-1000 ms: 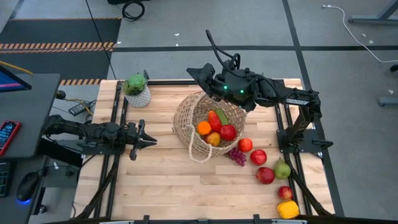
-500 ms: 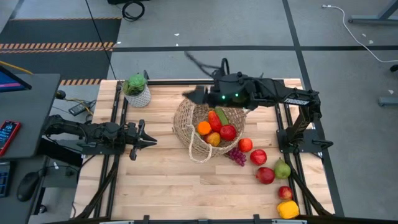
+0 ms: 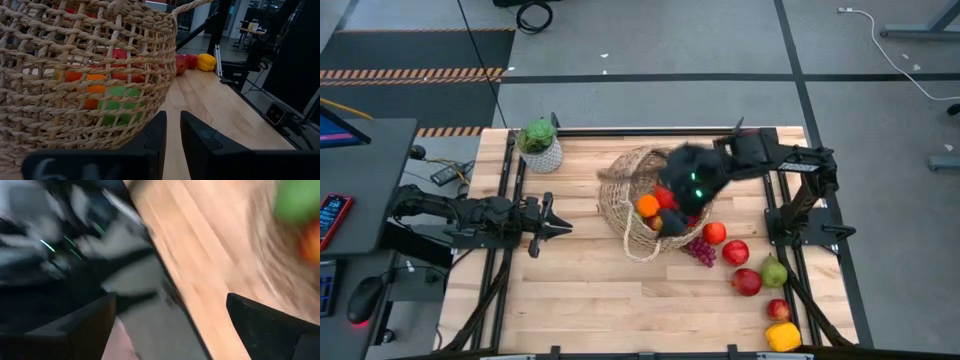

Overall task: Build produce basket
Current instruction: Put the red apple into the woven basket

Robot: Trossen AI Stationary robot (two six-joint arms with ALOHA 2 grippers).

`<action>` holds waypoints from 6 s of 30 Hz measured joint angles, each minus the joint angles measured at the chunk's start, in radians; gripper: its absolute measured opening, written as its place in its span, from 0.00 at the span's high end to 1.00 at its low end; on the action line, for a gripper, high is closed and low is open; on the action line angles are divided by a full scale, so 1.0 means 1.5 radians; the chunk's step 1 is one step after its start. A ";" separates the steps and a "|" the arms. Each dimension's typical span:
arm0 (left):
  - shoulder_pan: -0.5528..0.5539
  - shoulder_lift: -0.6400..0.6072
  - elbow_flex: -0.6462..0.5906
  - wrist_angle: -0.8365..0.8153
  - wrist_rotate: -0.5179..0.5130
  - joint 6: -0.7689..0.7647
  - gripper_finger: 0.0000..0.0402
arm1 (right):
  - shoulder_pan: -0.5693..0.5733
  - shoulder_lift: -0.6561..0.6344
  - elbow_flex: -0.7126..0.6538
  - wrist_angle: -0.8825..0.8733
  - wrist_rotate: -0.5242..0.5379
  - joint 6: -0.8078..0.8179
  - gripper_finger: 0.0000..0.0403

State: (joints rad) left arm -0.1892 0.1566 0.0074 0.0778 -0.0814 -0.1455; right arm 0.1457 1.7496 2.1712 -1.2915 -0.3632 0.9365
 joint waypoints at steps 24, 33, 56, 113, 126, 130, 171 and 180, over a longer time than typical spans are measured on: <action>0.000 0.000 0.000 0.000 0.000 0.000 0.86 | 0.265 0.008 -0.343 -0.116 0.037 0.021 0.06; 0.000 0.000 0.000 0.000 0.000 0.000 0.85 | 0.348 -0.011 -0.485 -0.060 0.119 0.077 0.06; 0.000 0.000 0.000 0.000 0.000 0.000 0.85 | 0.424 -0.331 -0.840 0.077 0.236 -0.127 0.01; 0.000 0.000 0.000 0.000 0.000 0.000 0.86 | 0.241 -0.303 -0.869 0.103 0.334 0.210 0.02; 0.000 0.000 0.000 0.000 0.000 0.000 0.86 | 0.240 -0.303 -0.942 0.193 0.300 0.293 0.02; 0.000 0.000 0.000 0.000 0.000 0.000 0.86 | 0.238 -0.303 -0.942 0.198 0.299 0.341 0.02; 0.000 0.000 0.000 0.000 0.000 0.000 0.85 | 0.234 -0.303 -0.980 0.289 0.604 0.269 0.02; 0.000 0.000 0.000 0.000 0.000 0.000 0.85 | 0.190 -0.303 -0.988 0.318 0.557 0.211 0.02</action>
State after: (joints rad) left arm -0.1894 0.1566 0.0074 0.0776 -0.0814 -0.1455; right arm 0.4302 1.2945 0.6899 -0.8148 0.4726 1.2531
